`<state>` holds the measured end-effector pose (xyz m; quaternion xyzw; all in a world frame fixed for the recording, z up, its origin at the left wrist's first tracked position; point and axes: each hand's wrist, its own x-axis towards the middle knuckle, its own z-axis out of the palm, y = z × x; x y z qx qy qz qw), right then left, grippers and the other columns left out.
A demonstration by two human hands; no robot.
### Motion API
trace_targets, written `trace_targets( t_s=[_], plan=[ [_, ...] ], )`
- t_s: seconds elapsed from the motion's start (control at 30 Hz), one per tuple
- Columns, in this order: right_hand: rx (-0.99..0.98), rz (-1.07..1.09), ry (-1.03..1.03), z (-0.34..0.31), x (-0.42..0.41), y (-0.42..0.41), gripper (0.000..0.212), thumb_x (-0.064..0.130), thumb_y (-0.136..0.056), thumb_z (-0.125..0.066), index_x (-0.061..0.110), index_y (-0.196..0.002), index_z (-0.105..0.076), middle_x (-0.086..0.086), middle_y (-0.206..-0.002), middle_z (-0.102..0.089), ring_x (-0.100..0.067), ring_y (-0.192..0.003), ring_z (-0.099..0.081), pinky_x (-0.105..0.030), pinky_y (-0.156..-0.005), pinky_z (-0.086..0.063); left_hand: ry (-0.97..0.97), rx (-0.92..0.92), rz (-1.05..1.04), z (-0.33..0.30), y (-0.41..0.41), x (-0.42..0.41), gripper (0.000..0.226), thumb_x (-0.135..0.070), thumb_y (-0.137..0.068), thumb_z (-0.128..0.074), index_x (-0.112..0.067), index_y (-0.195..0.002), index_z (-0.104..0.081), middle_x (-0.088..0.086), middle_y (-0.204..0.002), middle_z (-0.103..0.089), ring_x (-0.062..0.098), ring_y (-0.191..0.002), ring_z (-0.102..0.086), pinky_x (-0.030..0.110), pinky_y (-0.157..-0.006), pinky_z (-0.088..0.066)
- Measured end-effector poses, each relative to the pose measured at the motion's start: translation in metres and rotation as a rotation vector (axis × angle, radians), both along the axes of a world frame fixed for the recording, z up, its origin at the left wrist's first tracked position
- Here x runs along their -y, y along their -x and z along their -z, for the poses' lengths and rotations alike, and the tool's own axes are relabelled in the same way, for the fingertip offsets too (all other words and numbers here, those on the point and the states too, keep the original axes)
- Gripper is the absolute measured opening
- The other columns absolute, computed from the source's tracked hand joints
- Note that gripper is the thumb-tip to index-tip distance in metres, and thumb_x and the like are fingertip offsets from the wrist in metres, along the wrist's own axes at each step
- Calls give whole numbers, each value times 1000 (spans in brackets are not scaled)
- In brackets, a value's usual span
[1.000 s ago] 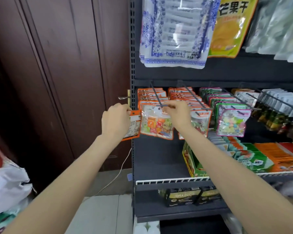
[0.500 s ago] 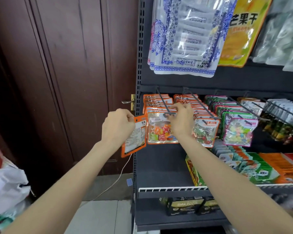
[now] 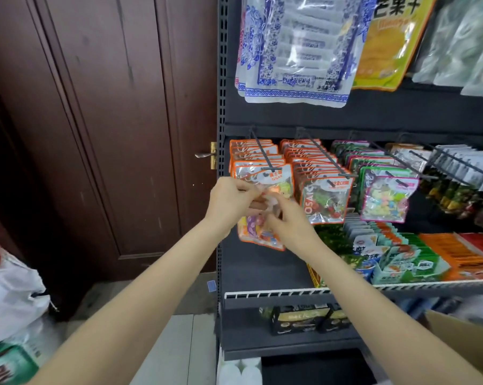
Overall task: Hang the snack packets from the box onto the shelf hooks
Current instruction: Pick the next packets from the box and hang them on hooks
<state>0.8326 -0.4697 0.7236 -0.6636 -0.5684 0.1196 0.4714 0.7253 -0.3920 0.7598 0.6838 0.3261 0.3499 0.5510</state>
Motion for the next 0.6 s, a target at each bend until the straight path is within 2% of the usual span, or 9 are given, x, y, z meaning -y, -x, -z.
trace_targets(
  t_s=[0.03, 0.1, 0.17, 0.2, 0.27, 0.4, 0.43, 0.5, 0.6],
  plan=[
    [-74, 56, -39, 1, -2, -5, 27, 4, -92, -52, 22, -112, -57, 16, -81, -60, 10, -66, -56, -12, -62, -42, -48, -6, -2, 4, -1, -1, 20, -14, -94, -56, -5, -86, -71, 11, -84, -73, 17, -72, -72, 28, -66, -59],
    [-261, 121, -94, 3, -3, -17, 20, 5, -92, -55, 19, -105, -61, 15, -81, -63, 5, -71, -59, -15, -66, -45, -270, -111, -67, 15, -1, -6, 22, -20, -96, -51, -11, -102, -71, 4, -95, -71, 13, -83, -67, 25, -75, -54],
    [-384, 148, -110, 2, -4, -27, 18, 5, -89, -59, 16, -103, -63, 8, -87, -67, -8, -81, -63, -22, -71, -50, -493, -234, -124, 25, 1, -9, 27, -21, -93, -56, -20, -118, -64, 1, -112, -59, 12, -103, -54, 18, -88, -39],
    [-423, 142, -114, 0, -4, -30, 21, 5, -89, -60, 16, -107, -62, 4, -94, -69, -14, -88, -65, -24, -73, -53, -526, -258, -132, 30, 1, -10, 34, -23, -91, -60, -24, -125, -59, 1, -118, -51, 12, -111, -48, 16, -91, -33],
    [-465, 127, -147, -3, -5, -32, 31, 4, -88, -62, 23, -112, -55, 2, -105, -67, -15, -97, -65, -23, -74, -56, -468, -247, -95, 36, 1, -10, 50, -28, -87, -66, -31, -134, -48, -1, -117, -42, 9, -110, -42, 14, -91, -29],
    [-441, 49, -257, -2, -8, -31, 62, -2, -86, -62, 37, -129, -41, 10, -127, -55, -7, -112, -58, -25, -87, -54, -436, -214, -48, 38, -7, -9, 64, -29, -85, -68, -33, -141, -37, 1, -115, -49, 11, -108, -47, 20, -90, -35],
    [-379, 52, -263, -1, -9, -30, 62, -1, -87, -61, 39, -131, -40, 12, -132, -52, -6, -119, -54, -27, -94, -51, -446, -207, -59, 38, -8, -9, 65, -29, -85, -68, -32, -142, -37, 1, -115, -49, 11, -108, -47, 20, -90, -35],
    [-240, 115, -224, -1, -11, -28, 50, 5, -90, -58, 34, -131, -48, 13, -136, -50, -8, -127, -46, -30, -105, -42, -460, -207, -75, 38, -9, -10, 65, -29, -85, -69, -33, -142, -37, 0, -112, -48, 9, -104, -45, 18, -89, -33],
    [-209, 182, -161, -1, -13, -26, 42, 10, -93, -56, 22, -133, -53, 7, -136, -51, -10, -131, -42, -21, -105, -34, -473, -222, -80, 39, -9, -11, 67, -29, -85, -68, -33, -143, -35, 3, -115, -48, 12, -107, -47, 20, -90, -34]
  ],
)
